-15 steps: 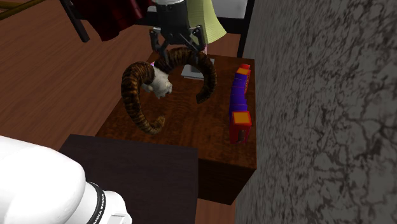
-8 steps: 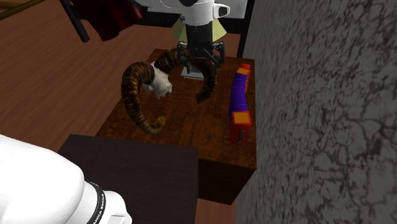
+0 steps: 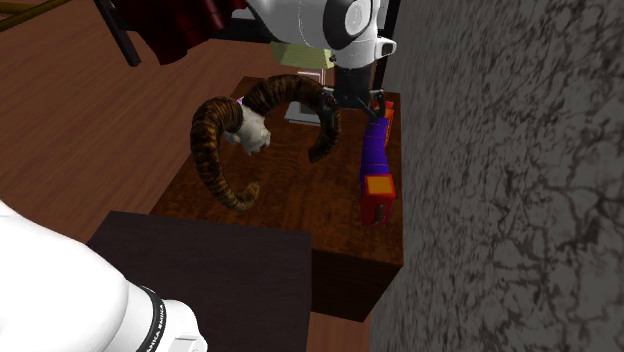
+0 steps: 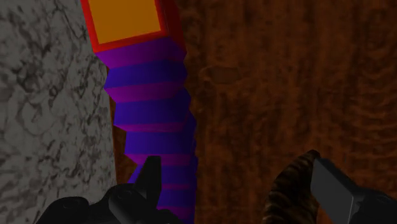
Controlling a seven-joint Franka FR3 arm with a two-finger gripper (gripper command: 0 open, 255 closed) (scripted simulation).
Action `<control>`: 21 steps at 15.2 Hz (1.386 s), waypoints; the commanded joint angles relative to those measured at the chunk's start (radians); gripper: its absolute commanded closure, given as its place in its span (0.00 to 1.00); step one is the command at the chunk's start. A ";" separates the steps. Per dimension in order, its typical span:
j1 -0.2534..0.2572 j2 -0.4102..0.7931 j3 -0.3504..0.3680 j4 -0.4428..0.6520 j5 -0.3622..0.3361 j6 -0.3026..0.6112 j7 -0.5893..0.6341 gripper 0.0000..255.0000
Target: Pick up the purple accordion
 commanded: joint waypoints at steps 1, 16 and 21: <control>-0.023 0.070 0.004 0.054 0.030 0.014 -0.026 0.00; -0.133 0.383 0.050 0.290 0.132 0.088 -0.103 0.00; -0.134 0.384 0.050 0.291 0.132 0.088 -0.104 1.00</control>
